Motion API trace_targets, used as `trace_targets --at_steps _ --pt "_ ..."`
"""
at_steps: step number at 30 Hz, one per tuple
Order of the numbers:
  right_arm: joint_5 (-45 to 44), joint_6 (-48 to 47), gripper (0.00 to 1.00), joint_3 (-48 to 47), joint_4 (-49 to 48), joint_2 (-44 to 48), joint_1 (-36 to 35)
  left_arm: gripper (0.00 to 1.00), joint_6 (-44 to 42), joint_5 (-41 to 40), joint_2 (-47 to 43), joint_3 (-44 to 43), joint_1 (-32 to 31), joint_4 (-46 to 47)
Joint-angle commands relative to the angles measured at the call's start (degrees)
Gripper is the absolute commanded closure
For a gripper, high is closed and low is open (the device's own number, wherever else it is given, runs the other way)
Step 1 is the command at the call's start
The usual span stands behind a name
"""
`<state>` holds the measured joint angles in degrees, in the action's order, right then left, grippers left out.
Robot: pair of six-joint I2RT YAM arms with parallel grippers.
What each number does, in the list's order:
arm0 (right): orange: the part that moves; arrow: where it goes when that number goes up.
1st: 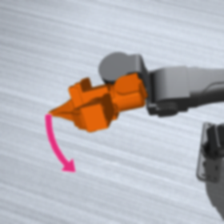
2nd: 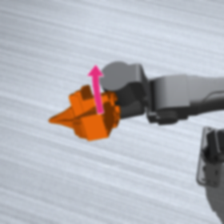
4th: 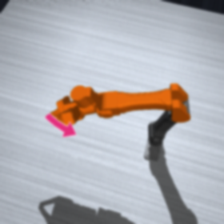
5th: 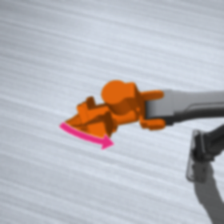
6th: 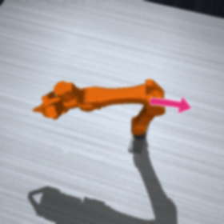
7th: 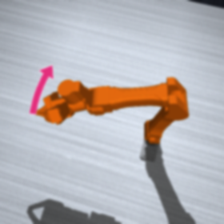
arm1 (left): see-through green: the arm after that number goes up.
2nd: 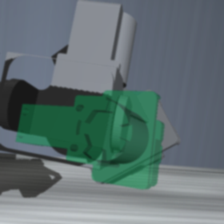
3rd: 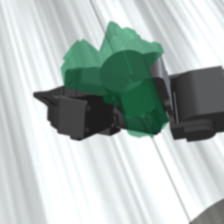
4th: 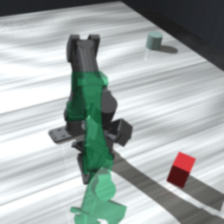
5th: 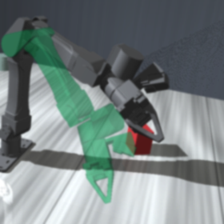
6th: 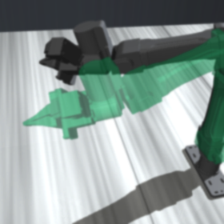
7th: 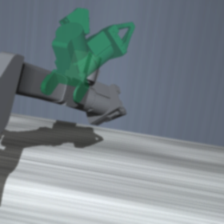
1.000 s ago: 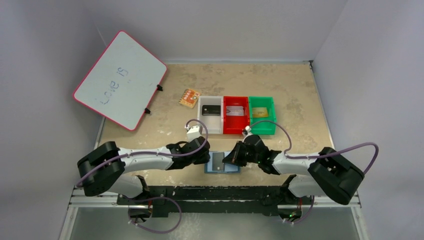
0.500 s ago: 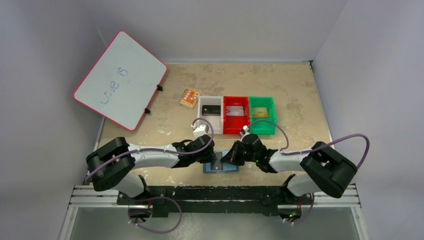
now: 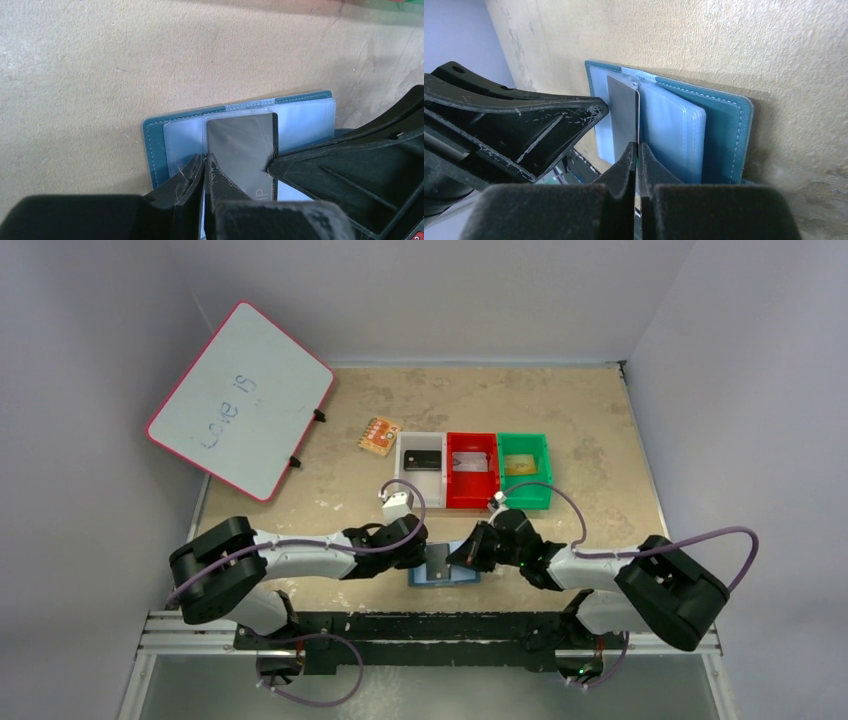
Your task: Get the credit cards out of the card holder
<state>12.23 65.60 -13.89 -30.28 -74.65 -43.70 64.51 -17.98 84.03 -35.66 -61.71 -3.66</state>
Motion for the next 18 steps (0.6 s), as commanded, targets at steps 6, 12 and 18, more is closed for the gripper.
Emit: trace_targets --at_steps 6,12,18 --pt "3.93 -1.75 0.86 -0.34 -3.56 -2.61 1.21 0.97 -2.47 -0.57 -0.03 1.56 -0.58 -3.63" --pt "5.33 -0.5 0.99 0.16 -7.22 -5.03 1.42 0.98 -2.88 -1.66 0.53 0.42 -0.55 -6.52" --pt "4.53 -0.23 0.85 2.47 -5.44 -0.98 2.77 1.0 -2.47 -2.98 0.31 0.91 -0.58 -8.01"
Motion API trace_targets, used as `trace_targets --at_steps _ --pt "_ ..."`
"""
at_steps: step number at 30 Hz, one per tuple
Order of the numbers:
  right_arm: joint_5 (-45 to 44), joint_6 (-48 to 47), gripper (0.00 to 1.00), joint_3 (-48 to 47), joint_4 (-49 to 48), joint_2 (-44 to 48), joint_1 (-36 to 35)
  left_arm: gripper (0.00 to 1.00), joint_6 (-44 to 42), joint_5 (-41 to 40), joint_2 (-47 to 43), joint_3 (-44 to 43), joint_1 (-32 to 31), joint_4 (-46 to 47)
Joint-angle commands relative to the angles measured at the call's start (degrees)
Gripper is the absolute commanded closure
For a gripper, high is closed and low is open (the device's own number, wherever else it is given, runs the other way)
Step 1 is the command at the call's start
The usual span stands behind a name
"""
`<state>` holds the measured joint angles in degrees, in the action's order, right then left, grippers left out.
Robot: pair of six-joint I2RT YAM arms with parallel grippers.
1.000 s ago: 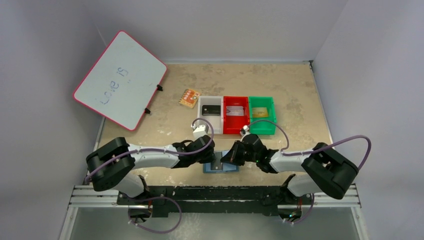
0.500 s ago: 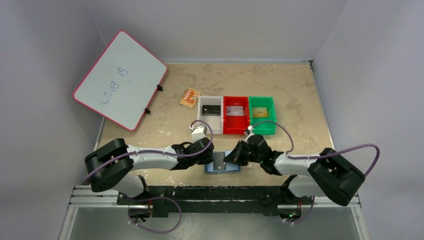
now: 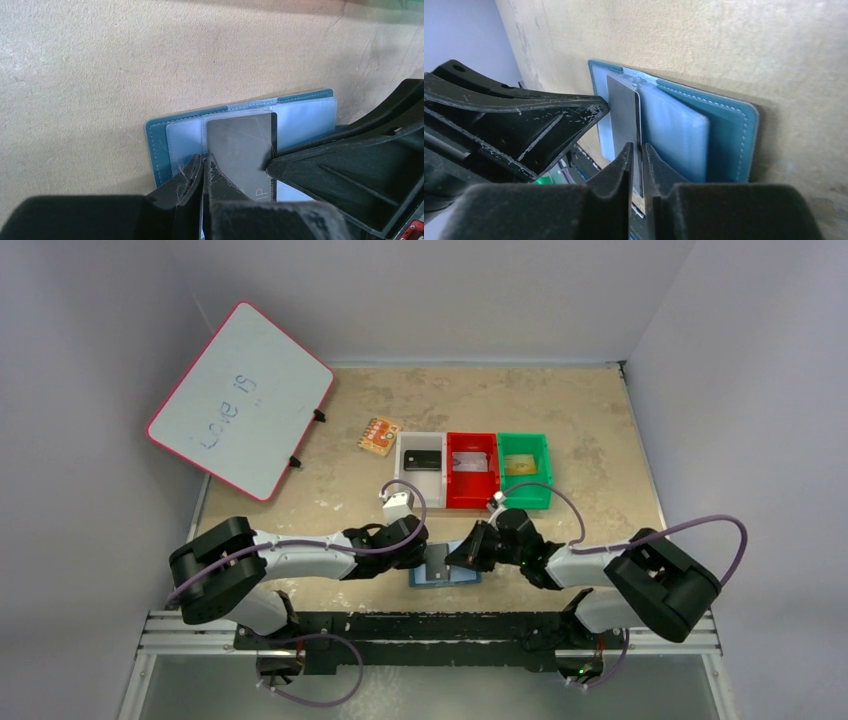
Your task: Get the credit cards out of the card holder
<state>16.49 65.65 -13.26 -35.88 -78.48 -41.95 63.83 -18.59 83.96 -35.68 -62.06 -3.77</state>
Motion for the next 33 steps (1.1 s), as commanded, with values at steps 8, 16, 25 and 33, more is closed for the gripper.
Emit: trace_targets --at_steps 8,16,25,33 --pt "1.76 0.45 0.87 3.25 -3.39 3.43 1.83 1.0 -2.38 -1.96 0.37 0.83 -0.25 -7.29" --pt "3.87 0.71 0.93 2.77 -8.08 -3.08 2.05 1.0 -2.57 -1.82 0.37 0.81 -0.23 -7.17" --pt "3.73 0.78 1.0 4.52 -6.94 0.8 3.13 1.0 -2.34 -2.58 1.19 1.19 -0.25 -7.07" --pt "0.69 -0.56 1.0 5.26 2.13 6.91 4.75 1.0 -2.92 -3.2 2.57 0.82 -0.2 -8.45"
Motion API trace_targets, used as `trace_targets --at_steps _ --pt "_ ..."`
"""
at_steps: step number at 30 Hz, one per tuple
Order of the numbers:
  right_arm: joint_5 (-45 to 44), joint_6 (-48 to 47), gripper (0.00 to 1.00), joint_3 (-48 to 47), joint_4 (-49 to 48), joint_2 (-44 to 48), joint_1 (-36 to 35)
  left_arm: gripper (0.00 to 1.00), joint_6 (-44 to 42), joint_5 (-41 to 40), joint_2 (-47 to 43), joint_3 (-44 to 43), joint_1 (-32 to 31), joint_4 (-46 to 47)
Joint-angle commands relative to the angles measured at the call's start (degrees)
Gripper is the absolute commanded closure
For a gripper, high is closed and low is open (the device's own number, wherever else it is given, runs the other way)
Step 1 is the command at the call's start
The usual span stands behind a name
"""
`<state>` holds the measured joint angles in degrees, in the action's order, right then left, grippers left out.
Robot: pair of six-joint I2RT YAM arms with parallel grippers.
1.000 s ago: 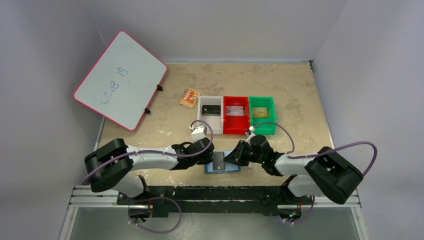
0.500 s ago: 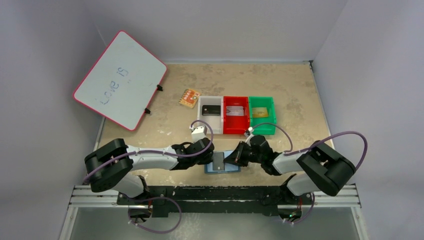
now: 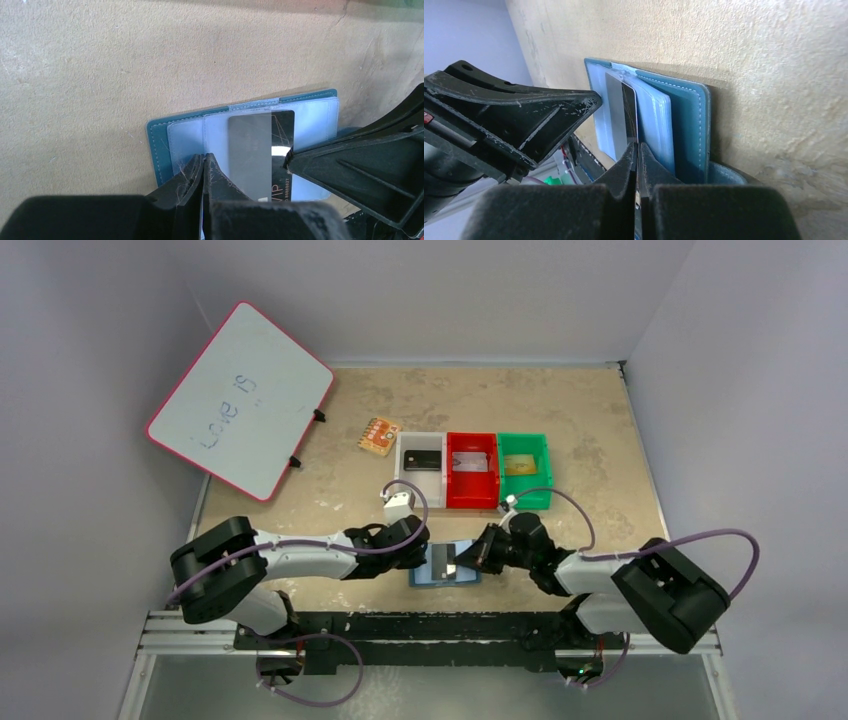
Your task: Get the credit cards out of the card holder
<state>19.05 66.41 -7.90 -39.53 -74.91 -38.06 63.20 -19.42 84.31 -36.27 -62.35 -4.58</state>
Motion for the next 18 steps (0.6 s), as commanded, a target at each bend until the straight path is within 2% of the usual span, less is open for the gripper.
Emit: trace_targets --at_steps 1,3,7,9,11,13,16,18 --pt "-2.12 -1.63 1.0 -0.14 6.99 4.46 0.88 1.0 -2.16 -2.19 1.92 1.5 0.04 -7.51" --pt "-1.97 -1.65 0.98 0.31 6.51 5.63 0.89 1.0 -2.2 -1.84 0.96 1.82 0.0 -6.63" --pt "-1.37 -2.4 0.79 -0.9 5.88 4.26 0.89 0.92 -3.96 -0.43 -1.96 0.44 -0.03 -4.8" --pt "-0.56 -2.43 0.76 -1.67 3.96 1.85 0.86 0.9 -5.51 -0.96 -2.55 -2.01 -0.06 -6.46" --pt "-0.46 -2.35 0.68 -2.54 3.17 -1.14 0.93 0.87 -6.26 -1.63 -2.43 -4.12 -0.04 -8.33" --pt "-0.15 -2.14 0.71 -2.79 1.64 -3.31 0.97 0.86 -6.59 -1.39 -2.28 -5.36 -0.01 -8.68" --pt "1.87 -0.99 0.7 -1.11 -4.52 -4.32 0.97 0.86 -6.51 -0.84 -2.1 -5.67 -0.05 -7.8" --pt "1.91 -1.42 0.71 -0.81 -5.29 -3.61 0.97 0.85 -6.58 0.2 -1.45 -5.39 -0.04 -6.77"
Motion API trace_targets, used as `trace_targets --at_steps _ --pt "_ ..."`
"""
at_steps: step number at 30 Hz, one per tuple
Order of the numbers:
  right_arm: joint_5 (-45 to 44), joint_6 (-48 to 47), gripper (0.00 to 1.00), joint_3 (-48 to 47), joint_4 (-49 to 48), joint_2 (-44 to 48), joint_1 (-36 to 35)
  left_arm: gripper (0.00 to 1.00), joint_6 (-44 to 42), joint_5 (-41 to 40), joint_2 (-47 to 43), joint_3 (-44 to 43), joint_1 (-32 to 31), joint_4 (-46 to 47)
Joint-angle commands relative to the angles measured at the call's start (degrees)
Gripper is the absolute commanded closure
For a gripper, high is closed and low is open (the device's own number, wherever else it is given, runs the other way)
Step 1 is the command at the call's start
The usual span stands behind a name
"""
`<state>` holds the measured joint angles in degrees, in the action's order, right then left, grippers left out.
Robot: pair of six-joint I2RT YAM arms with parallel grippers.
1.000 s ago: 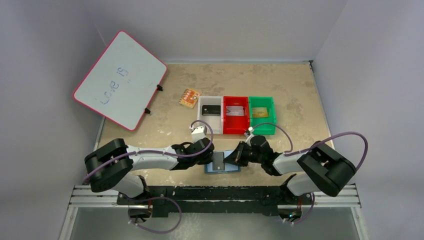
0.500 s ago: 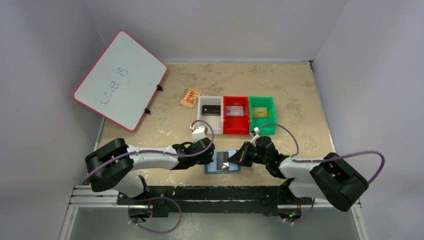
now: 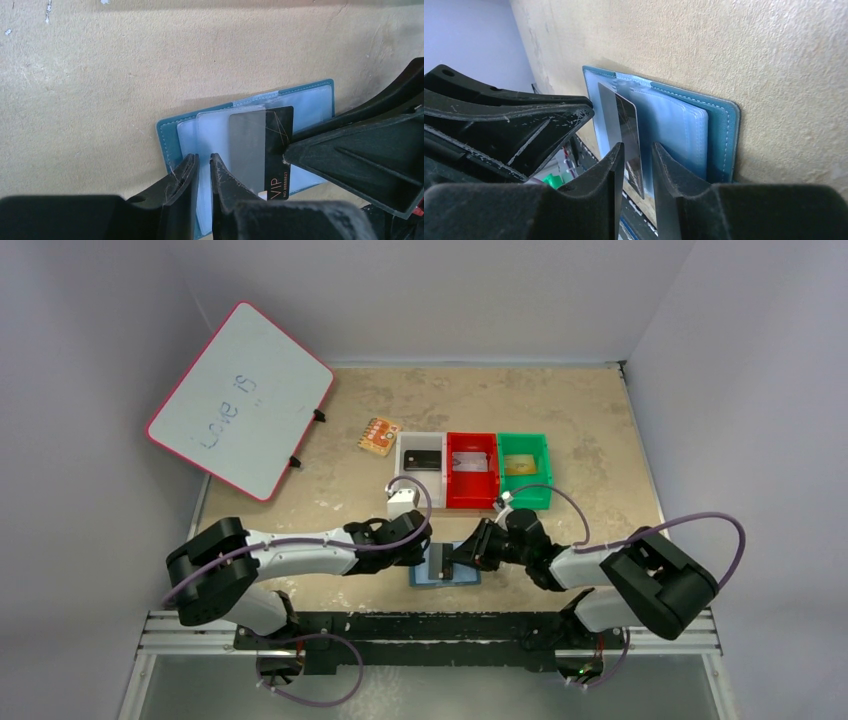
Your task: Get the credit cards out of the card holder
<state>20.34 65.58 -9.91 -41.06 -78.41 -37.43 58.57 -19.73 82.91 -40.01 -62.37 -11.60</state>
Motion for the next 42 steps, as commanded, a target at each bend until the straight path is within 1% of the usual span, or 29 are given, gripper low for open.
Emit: trace_targets --at_steps 1,3,5,8,9,10,12,13,14,16,18,21,22,24,27,29,32,34,37,40,42 --pt "0.63 -0.63 0.71 1.09 -3.47 0.18 0.34 0.85 -2.12 1.17 0.56 -1.68 -0.03 0.48" --pt "1.02 -1.2 0.72 0.6 -3.66 0.25 0.34 0.86 -2.3 2.86 1.91 -1.41 -0.01 1.5" --pt "0.99 -1.39 0.76 -0.09 -3.35 -0.59 0.34 0.86 -2.32 3.73 3.31 -1.22 -0.11 1.92" --pt "1.51 -0.78 0.75 -0.59 -5.4 -3.88 0.32 0.87 -2.36 3.74 4.56 -0.72 -0.1 2.01" --pt "2.23 -0.43 0.78 -0.69 -6.88 -5.14 0.34 0.87 -2.26 3.73 4.88 -0.61 -0.12 2.01" --pt "2.9 -0.41 0.83 -0.72 -8.24 -6.43 0.34 0.88 -2.18 3.64 5.21 -0.48 -0.12 1.89" --pt "4.47 -0.35 0.89 -0.97 -11.06 -8.46 0.34 0.88 -1.84 3.32 5.79 -0.41 -0.16 1.76" --pt "5.09 -0.1 0.96 -1.05 -11.95 -9.13 0.34 0.89 -2.04 3.24 6.3 -0.53 -0.1 1.53" --pt "5.18 0.07 1.0 -1.1 -11.85 -9.31 0.34 0.91 -2.01 2.76 6.81 -0.77 -0.13 0.69" --pt "3.89 0.18 1.0 -0.38 -10.11 -7.98 0.34 0.93 -1.51 0.7 7.07 -1.03 -0.21 -1.36" --pt "1.16 -0.31 1.0 0.07 -5.31 -4.33 0.49 0.95 -0.69 -0.81 7.02 -0.42 -0.21 -2.46" --pt "-3.81 -2.69 1.0 -0.91 9.73 3.47 0.83 0.97 0.59 -2.05 6.41 1.08 -0.16 -2.93" --pt "-5.43 -3.23 1.0 -1.1 13.11 6.13 0.94 0.97 0.84 -2.19 6.08 1.69 -0.19 -2.71" --pt "-7.71 -4.67 1.0 -1.38 18.9 12.12 1.1 0.97 1.1 -2.25 5.66 2.51 -0.21 -2.05" --pt "-9.56 -7.01 1.0 -2.62 25.93 18.3 1.19 0.97 0.48 -2.52 5.53 2.4 -0.19 -2.25" --pt "-11.6 -9.28 1.0 -5.17 31.81 22.36 1.21 0.97 0.2 -3.05 4.83 2.1 -0.17 -2.61" --pt "-14.9 -14.17 1.0 -9.93 39.4 28.76 1.17 0.91 0.53 -4.71 0.72 1.54 -0.21 -3.71" --pt "-16.91 -17.71 1.0 -13.87 42.24 32.88 1.26 0.82 0.75 -6.08 -3.01 0.93 -0.21 -4.75" --pt "-19.53 -24.02 1.0 -18.54 43.81 37.25 1.17 0.71 0.01 -8.44 -8.79 -0.9 -0.08 -7.15" --pt "-21.29 -32.97 1.0 -21.56 39.06 38.58 1.19 0.62 -1.07 -12.26 -11.9 -3.49 0.58 -11.75" --pt "-21.82 -41.92 1.0 -23.91 33.27 36.22 1.22 0.55 -1.62 -14.25 -13.61 -4.76 3.16 -15.53"
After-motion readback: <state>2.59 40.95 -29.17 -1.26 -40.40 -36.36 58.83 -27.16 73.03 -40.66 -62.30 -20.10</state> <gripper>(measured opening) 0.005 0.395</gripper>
